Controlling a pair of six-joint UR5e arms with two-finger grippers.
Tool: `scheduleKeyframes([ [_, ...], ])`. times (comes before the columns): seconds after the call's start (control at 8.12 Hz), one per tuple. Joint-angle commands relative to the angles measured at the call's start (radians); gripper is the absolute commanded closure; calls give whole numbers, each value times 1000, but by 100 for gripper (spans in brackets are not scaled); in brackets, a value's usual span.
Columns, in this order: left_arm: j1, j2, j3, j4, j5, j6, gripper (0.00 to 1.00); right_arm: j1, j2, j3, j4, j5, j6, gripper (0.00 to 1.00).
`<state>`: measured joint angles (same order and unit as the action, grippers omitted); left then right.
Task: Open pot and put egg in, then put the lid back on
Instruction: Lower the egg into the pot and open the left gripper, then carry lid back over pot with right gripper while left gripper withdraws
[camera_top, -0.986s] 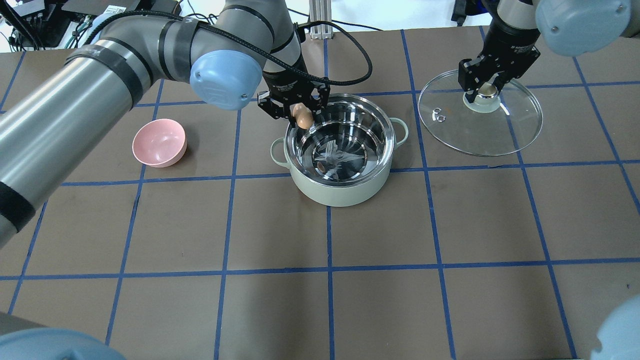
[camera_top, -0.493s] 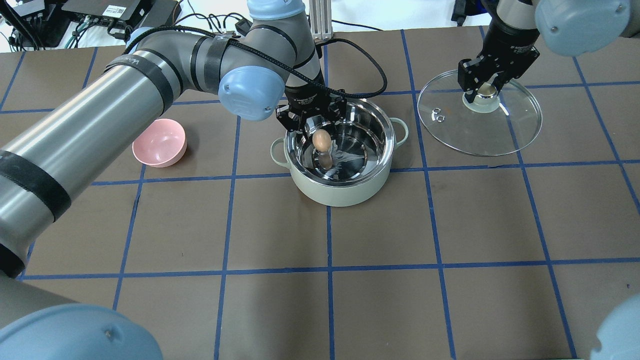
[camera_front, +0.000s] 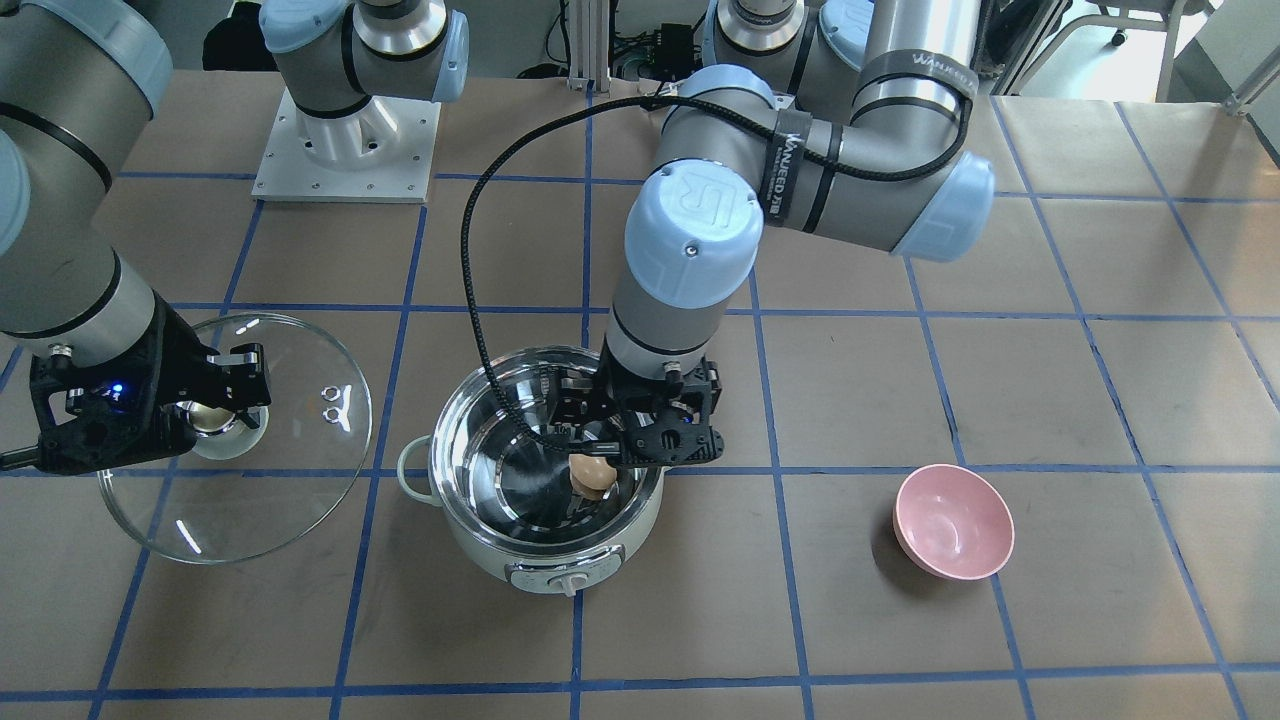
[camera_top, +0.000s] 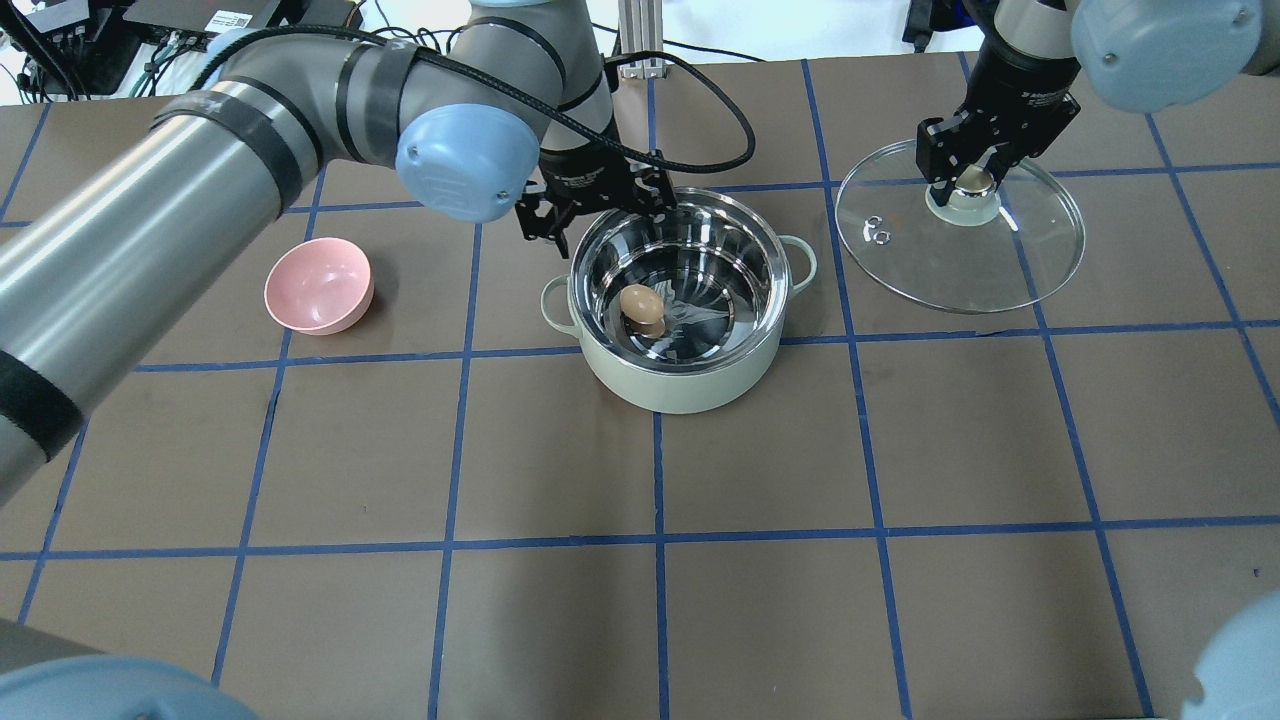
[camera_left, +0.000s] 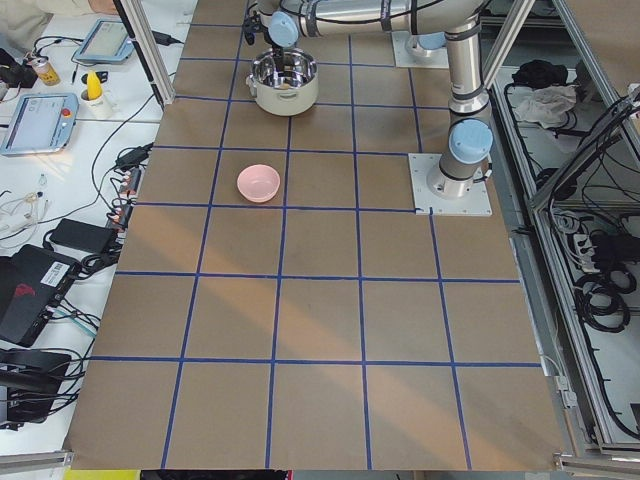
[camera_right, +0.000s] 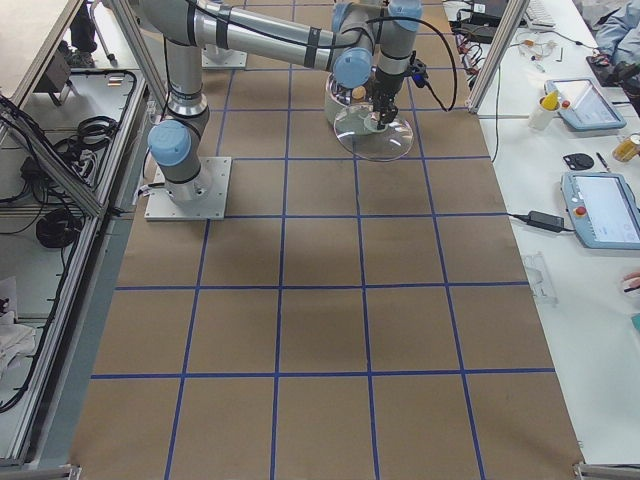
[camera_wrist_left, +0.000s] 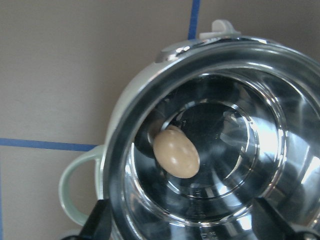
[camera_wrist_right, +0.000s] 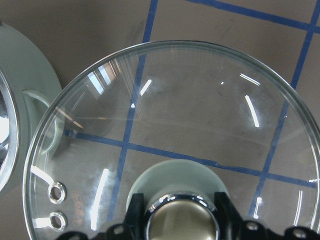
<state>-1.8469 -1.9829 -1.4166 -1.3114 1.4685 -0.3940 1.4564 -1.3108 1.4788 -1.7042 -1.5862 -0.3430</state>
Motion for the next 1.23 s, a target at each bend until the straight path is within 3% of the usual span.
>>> scheduleKeyframes([
  [0.0,154,82,48,-148,105,205,0,16,-13,-3,3,5,51,98],
  [0.37,337,177,96,-278,171,433,0,145,-37,-49,1,9,235,96],
  [0.86,344,256,79,-281,173,432,0,376,5,-75,-67,34,562,96],
  [1.11,344,245,82,-278,170,432,0,403,65,-75,-142,46,602,96],
])
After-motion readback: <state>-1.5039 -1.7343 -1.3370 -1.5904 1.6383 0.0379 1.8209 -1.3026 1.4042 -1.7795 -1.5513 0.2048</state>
